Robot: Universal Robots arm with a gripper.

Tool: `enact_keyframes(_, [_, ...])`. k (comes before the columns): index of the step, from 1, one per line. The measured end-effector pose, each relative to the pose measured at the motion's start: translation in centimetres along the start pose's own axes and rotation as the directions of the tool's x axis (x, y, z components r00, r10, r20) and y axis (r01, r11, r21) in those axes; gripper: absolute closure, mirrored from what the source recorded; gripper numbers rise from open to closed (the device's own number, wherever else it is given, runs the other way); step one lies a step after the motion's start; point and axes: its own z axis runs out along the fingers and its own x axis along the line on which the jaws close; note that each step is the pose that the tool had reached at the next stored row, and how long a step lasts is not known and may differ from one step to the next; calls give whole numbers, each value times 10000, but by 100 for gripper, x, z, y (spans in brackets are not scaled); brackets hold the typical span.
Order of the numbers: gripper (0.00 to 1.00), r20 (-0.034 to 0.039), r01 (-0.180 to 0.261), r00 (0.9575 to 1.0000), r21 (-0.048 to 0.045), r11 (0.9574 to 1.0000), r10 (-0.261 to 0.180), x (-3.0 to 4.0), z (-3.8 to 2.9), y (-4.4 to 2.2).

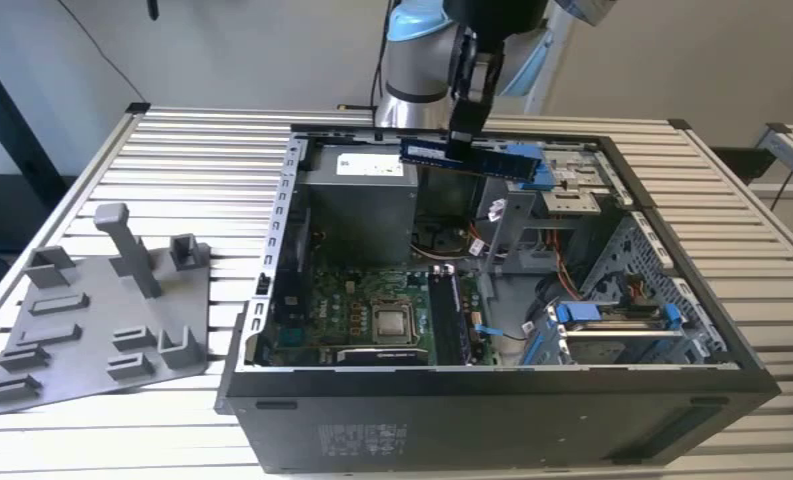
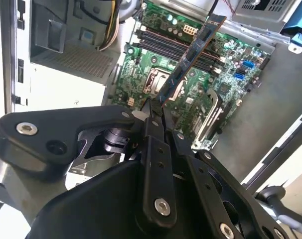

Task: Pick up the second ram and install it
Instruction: 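Insert the second ram into the second slot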

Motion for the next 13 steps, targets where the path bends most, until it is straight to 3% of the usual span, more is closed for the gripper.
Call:
enact_keyframes(6, [86, 24, -561, 9984, -5, 9984, 561, 0, 0, 0])
enact_keyframes(13, [86, 52, -1225, 9925, -13, 9925, 1225, 0, 0, 0])
